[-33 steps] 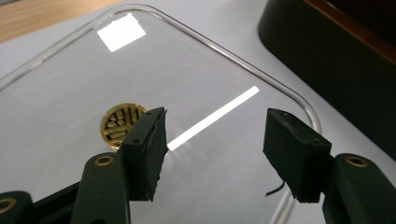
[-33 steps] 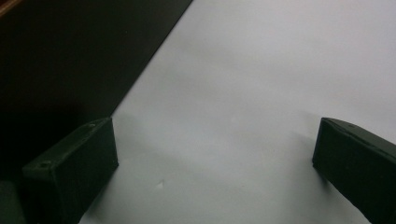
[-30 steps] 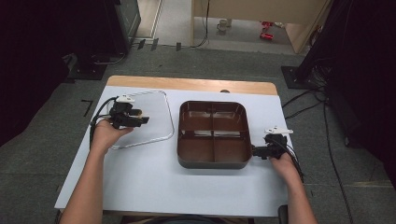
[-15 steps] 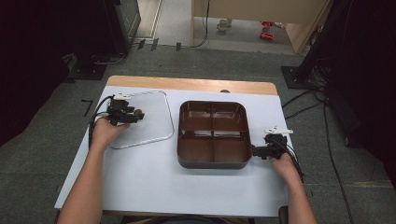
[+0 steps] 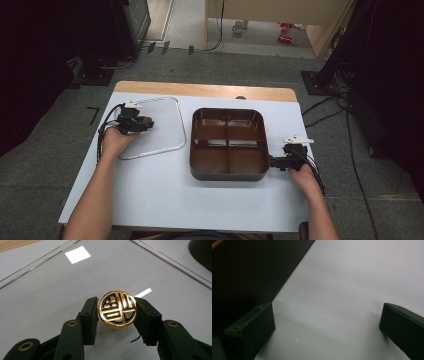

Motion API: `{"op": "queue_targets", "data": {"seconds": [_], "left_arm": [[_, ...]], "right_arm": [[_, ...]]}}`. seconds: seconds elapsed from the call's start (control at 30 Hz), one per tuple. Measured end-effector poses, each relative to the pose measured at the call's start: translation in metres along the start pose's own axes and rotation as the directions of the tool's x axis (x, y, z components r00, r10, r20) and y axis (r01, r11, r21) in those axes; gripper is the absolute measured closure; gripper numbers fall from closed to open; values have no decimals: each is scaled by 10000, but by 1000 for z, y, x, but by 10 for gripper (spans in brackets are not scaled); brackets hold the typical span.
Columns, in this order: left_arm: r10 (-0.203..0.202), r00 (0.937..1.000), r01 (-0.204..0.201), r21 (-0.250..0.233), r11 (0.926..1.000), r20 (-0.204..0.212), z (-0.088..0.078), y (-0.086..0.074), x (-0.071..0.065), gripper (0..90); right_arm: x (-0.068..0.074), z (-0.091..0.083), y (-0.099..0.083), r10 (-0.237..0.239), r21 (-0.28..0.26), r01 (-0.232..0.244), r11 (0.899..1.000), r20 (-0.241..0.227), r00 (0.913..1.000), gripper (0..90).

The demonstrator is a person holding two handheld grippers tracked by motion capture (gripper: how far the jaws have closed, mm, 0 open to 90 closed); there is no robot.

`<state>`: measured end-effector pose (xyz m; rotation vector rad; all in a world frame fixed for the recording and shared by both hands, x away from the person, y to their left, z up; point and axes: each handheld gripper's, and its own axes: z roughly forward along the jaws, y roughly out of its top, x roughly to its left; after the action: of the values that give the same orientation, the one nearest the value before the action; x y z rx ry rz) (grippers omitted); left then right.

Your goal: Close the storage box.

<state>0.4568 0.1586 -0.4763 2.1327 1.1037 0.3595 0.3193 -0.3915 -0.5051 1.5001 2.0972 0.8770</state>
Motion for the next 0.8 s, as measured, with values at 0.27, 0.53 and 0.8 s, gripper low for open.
{"op": "queue_targets", "data": {"seconds": [0.27, 0.53, 0.8], "left_arm": [[46, 9999, -44, 91, 9999, -144, -1, 2, -2, 593], [-21, 10000, 21, 12, 10000, 23, -10, 7, -6, 595], [-305, 9991, 311, -197, 9993, 278, -31, 16, -8, 595]], "right_arm": [[0, 0, 0, 3, -2, -3, 10000, -2, 10000, 0], [0, 0, 0, 3, -2, -3, 10000, -4, 10000, 0], [0, 0, 0, 0, 2, 0, 10000, -4, 10000, 0]]}}
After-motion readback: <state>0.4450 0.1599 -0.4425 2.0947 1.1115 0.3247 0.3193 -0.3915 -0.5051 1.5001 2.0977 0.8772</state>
